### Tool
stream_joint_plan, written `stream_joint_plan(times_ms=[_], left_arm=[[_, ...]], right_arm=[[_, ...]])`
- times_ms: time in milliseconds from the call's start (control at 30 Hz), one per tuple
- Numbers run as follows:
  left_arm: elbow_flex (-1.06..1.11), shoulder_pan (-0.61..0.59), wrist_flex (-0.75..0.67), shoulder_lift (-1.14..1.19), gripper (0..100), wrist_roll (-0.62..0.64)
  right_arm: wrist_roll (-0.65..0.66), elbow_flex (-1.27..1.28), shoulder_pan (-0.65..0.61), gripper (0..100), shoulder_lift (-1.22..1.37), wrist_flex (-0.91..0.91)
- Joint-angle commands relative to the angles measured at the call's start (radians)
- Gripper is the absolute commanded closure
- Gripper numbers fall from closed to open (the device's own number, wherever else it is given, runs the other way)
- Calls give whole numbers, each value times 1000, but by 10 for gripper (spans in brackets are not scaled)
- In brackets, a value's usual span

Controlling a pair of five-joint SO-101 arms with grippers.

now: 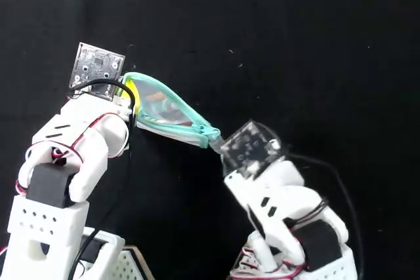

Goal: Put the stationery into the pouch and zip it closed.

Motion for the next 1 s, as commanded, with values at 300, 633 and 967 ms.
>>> stream_joint_plan(times_ms=[300,633,967], left_arm=[[108,-13,35,218,970,9],[110,-13,35,219,970,9],[111,-13,37,219,970,9]], right_arm=[[-84,-7,-181,744,-12,-46],[-75,88,-201,746,-1,-198],[37,41,-117,973,-13,-166]])
